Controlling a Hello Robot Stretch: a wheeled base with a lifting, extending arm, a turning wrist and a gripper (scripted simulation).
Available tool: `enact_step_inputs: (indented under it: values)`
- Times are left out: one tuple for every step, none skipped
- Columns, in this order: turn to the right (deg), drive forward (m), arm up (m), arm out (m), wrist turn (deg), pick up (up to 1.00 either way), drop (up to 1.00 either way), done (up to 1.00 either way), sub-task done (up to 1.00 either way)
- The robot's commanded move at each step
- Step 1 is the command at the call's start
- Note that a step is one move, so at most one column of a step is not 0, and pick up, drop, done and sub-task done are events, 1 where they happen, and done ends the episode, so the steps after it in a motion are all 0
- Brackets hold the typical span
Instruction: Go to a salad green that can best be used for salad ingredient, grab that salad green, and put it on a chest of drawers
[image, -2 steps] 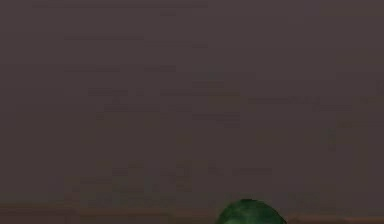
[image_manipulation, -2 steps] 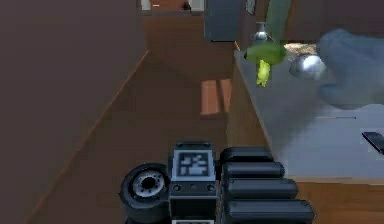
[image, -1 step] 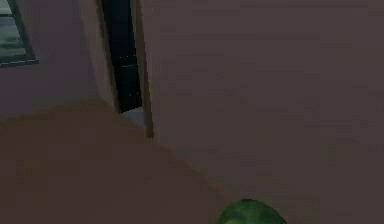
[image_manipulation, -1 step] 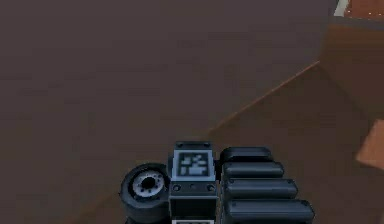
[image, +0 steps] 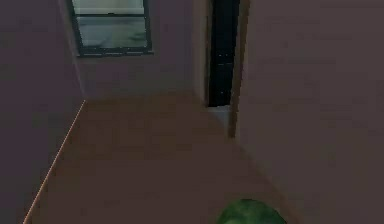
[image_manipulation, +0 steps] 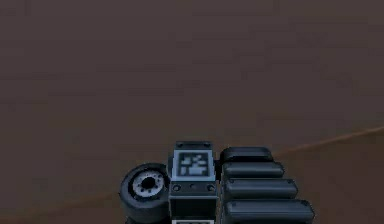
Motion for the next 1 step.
enact_step_inputs:
  values:
    - [0.0, 1.0, 0.0, 0.0, 0.0, 0.0, 0.0, 0.0, 0.0]
